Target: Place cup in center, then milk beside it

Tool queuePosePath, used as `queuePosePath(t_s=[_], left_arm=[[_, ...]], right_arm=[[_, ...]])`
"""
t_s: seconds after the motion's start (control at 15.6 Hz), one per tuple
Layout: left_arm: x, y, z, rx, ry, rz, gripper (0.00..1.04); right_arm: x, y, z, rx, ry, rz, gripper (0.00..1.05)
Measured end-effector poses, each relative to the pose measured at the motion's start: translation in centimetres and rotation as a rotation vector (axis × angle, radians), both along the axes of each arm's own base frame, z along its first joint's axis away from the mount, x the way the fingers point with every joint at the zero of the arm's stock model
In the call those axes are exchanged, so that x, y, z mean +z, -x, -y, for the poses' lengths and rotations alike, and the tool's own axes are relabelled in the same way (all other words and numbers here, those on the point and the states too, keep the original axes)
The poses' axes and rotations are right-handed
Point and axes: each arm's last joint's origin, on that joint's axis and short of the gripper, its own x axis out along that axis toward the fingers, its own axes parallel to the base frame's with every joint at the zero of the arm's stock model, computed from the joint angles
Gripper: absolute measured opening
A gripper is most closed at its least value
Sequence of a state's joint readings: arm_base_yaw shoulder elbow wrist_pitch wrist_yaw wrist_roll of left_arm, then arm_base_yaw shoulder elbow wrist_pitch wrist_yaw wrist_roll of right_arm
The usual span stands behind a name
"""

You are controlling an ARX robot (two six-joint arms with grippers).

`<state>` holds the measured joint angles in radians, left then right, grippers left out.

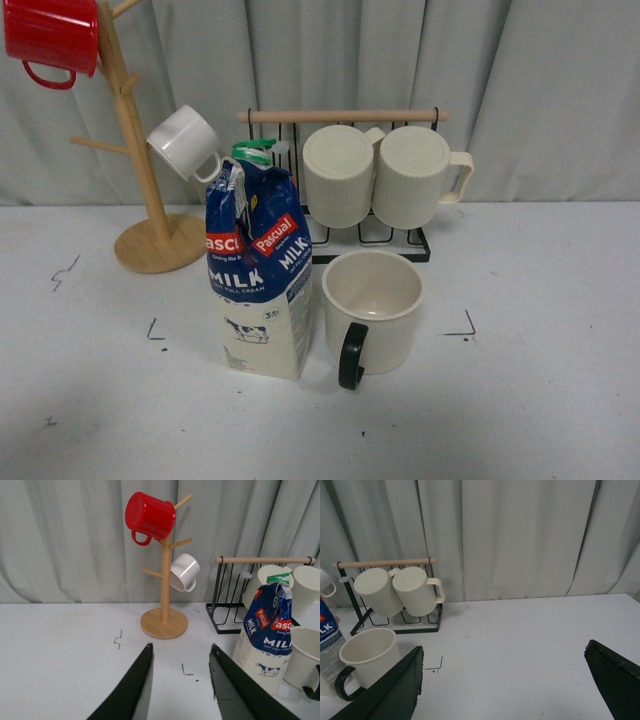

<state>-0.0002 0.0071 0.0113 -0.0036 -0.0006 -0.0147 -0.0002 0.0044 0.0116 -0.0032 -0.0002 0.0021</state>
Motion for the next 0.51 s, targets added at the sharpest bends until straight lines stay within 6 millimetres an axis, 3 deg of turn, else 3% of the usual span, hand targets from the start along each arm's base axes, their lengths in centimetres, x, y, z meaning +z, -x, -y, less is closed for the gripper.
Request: queuePosePath(t_s=[0.26,0.32,0.51], left_arm=[[0.00,0.00,0.00,0.000,0.000,0.000,0.82],[0.00,0.00,0.00,0.000,-0.001,0.000,1.00],[0.00,0.00,0.00,0.000,-0.001,0.000,0.98]], right_arm=[[0.00,0.00,0.00,0.000,0.000,0.000,0.98],[0.00,0.00,0.00,0.000,0.000,0.000,0.98],[0.00,0.00,0.00,0.000,0.000,0.000,0.98]])
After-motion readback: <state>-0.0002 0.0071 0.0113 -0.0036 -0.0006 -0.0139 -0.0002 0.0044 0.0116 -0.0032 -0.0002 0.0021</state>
